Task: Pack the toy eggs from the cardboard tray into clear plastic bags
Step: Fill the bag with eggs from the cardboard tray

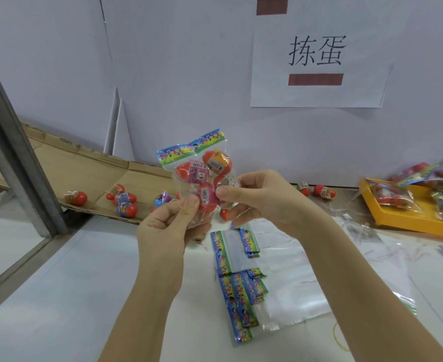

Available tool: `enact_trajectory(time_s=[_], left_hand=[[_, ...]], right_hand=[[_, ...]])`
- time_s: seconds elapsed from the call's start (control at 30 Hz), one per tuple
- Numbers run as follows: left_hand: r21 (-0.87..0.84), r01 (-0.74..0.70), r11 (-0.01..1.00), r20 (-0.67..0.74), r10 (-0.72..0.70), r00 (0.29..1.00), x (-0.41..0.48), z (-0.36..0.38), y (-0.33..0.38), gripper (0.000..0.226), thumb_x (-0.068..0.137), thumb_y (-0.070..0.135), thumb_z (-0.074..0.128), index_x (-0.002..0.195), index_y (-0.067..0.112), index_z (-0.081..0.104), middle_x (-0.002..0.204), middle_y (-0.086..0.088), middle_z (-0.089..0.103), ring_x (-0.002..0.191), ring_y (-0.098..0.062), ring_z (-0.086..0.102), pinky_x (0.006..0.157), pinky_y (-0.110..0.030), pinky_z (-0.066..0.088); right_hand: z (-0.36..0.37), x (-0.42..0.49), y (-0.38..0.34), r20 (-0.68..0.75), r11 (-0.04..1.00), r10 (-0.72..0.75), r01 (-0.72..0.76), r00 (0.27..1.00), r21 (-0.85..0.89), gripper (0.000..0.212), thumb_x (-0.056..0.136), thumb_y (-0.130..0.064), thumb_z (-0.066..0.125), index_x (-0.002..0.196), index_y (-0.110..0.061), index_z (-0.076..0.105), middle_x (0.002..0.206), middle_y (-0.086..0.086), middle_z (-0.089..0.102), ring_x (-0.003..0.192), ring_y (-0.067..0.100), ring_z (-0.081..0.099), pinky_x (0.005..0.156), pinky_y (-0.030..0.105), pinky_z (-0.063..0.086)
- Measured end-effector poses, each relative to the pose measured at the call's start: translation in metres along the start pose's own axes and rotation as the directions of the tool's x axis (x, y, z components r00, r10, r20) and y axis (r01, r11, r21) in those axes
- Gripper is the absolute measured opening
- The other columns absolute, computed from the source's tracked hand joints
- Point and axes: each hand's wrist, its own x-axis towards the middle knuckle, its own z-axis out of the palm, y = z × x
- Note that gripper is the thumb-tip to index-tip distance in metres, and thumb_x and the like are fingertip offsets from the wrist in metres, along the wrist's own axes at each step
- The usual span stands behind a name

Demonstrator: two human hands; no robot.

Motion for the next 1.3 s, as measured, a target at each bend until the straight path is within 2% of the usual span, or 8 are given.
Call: enact_trajectory(time_s=[0.13, 0.47, 0.67, 0.77, 1.0, 1.13, 1.27, 1.3], left_hand=[[-0.019, 0.080, 0.997, 0.039, -0.080, 0.996, 0.000, 0.000, 0.002, 0.043, 0.051, 0.038, 0.079, 0.086, 0.014, 0.075, 0.081, -0.007, 0.076, 0.070, -0.018, 0.073, 0.058, -0.023, 0.057], [0.038, -0.001, 0.999, 0.057, -0.001, 0.998, 0.002, -0.001, -0.001, 0.022, 0.049, 0.034, 0.080, 0.068, 0.022, 0.079, 0.068, -0.003, 0.074, 0.060, -0.010, 0.070, 0.057, -0.018, 0.055], [0.018, 0.081, 0.997, 0.135, -0.083, 0.987, 0.002, -0.001, 0.001, 0.047, 0.051, 0.030, 0.088, 0.094, 0.016, 0.075, 0.092, -0.009, 0.076, 0.080, -0.019, 0.074, 0.067, -0.029, 0.060], [-0.109, 0.006, 0.994, 0.088, 0.003, 0.996, 0.000, 0.003, 0.002, 0.023, 0.070, 0.030, 0.072, 0.088, 0.018, 0.079, 0.089, -0.002, 0.077, 0.077, -0.011, 0.073, 0.064, -0.024, 0.059], [-0.157, -0.051, 0.986, 0.011, 0.053, 0.999, -0.003, 0.007, 0.003, 0.015, 0.073, 0.023, 0.064, 0.063, 0.023, 0.075, 0.070, 0.007, 0.071, 0.064, -0.003, 0.065, 0.058, -0.017, 0.054], [-0.203, -0.055, 0.978, 0.020, 0.061, 0.998, -0.003, 0.006, 0.001, 0.029, 0.082, 0.013, 0.059, 0.055, 0.022, 0.066, 0.061, 0.007, 0.065, 0.055, -0.002, 0.061, 0.053, -0.016, 0.051], [-0.173, -0.013, 0.985, -0.008, 0.012, 1.000, -0.002, 0.007, 0.000, 0.010, 0.082, 0.022, 0.061, 0.082, 0.016, 0.069, 0.075, 0.003, 0.074, 0.067, -0.006, 0.069, 0.056, -0.022, 0.056], [-0.143, -0.002, 0.990, 0.008, 0.003, 1.000, -0.002, 0.008, -0.001, 0.020, 0.077, 0.030, 0.064, 0.089, 0.016, 0.069, 0.082, 0.002, 0.075, 0.073, -0.008, 0.070, 0.062, -0.025, 0.058]], right_hand=[[-0.001, 0.001, 0.000, -0.025, 1.000, -0.010, 0.010, 1.000, 0.003, 0.048, 0.061, -0.041, 0.079, 0.091, -0.004, 0.073, 0.088, 0.014, 0.074, 0.071, 0.026, 0.068, 0.059, 0.025, 0.055], [-0.005, -0.001, 0.000, -0.031, 0.997, -0.070, 0.071, 0.997, 0.037, 0.042, 0.067, -0.045, 0.074, 0.097, -0.016, 0.074, 0.096, 0.008, 0.075, 0.085, 0.024, 0.071, 0.064, 0.032, 0.058], [-0.009, 0.000, 0.002, -0.093, 0.994, -0.103, 0.105, 0.990, 0.017, 0.041, 0.065, -0.040, 0.076, 0.095, -0.012, 0.076, 0.095, 0.012, 0.075, 0.097, 0.036, 0.069, 0.091, 0.055, 0.052], [-0.005, 0.000, 0.001, -0.053, 0.995, -0.090, 0.088, 0.995, -0.039, 0.051, 0.060, -0.045, 0.078, 0.098, -0.010, 0.075, 0.099, 0.018, 0.072, 0.092, 0.034, 0.067, 0.090, 0.058, 0.050], [-0.002, -0.001, 0.003, 0.059, 0.990, -0.111, 0.116, 0.992, -0.076, 0.036, 0.066, -0.037, 0.077, 0.094, -0.015, 0.077, 0.092, 0.010, 0.075, 0.086, 0.027, 0.071, 0.085, 0.044, 0.057], [0.002, 0.000, 0.005, 0.079, 0.989, -0.129, 0.135, 0.988, -0.066, 0.032, 0.067, -0.032, 0.077, 0.094, -0.013, 0.076, 0.091, 0.011, 0.075, 0.080, 0.018, 0.070, 0.071, 0.031, 0.060], [0.006, 0.002, 0.006, 0.023, 0.985, -0.148, 0.149, 0.989, -0.082, 0.035, 0.064, -0.034, 0.077, 0.092, -0.014, 0.075, 0.091, 0.011, 0.075, 0.080, 0.020, 0.070, 0.071, 0.035, 0.059], [0.007, 0.003, 0.006, -0.022, 0.984, -0.161, 0.159, 0.987, -0.076, 0.038, 0.063, -0.035, 0.077, 0.093, -0.011, 0.074, 0.091, 0.012, 0.075, 0.081, 0.020, 0.070, 0.075, 0.037, 0.058]])
